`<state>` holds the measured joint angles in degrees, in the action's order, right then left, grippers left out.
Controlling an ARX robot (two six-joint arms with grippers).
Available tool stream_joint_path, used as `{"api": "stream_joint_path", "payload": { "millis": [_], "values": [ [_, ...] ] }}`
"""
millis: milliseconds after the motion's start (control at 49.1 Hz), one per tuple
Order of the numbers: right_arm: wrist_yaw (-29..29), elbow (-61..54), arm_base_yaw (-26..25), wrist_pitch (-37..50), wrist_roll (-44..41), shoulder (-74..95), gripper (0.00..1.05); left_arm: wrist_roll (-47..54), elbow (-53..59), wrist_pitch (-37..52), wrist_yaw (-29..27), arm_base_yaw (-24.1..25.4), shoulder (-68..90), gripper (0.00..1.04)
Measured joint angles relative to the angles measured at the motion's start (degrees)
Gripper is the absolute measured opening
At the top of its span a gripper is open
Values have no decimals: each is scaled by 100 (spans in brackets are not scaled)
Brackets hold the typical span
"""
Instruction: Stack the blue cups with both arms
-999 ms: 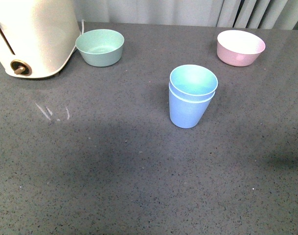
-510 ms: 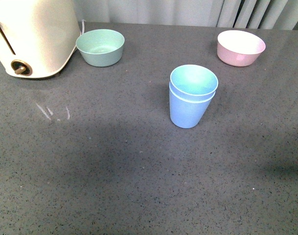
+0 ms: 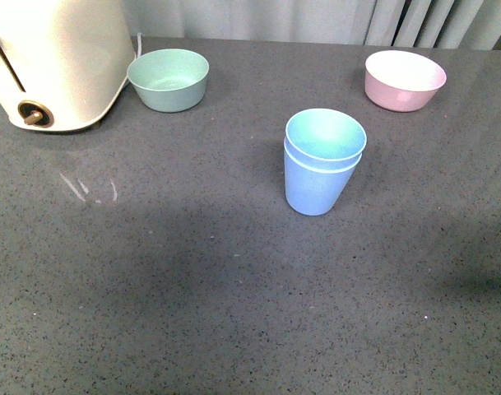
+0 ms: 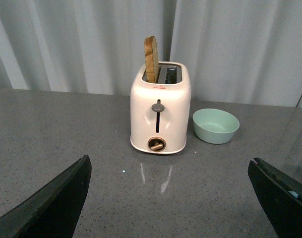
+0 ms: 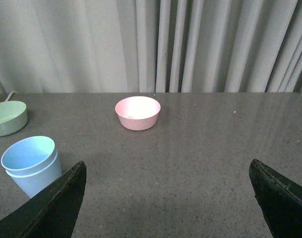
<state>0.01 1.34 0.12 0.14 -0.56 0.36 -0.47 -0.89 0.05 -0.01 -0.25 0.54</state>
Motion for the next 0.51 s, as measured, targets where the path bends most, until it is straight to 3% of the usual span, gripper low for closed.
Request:
{"api": "stream_joint_path", "payload": {
  "millis": [510],
  "values": [
    [0, 0, 0, 0, 0, 0, 96, 0, 0, 0, 0, 0, 0, 96]
  ]
}}
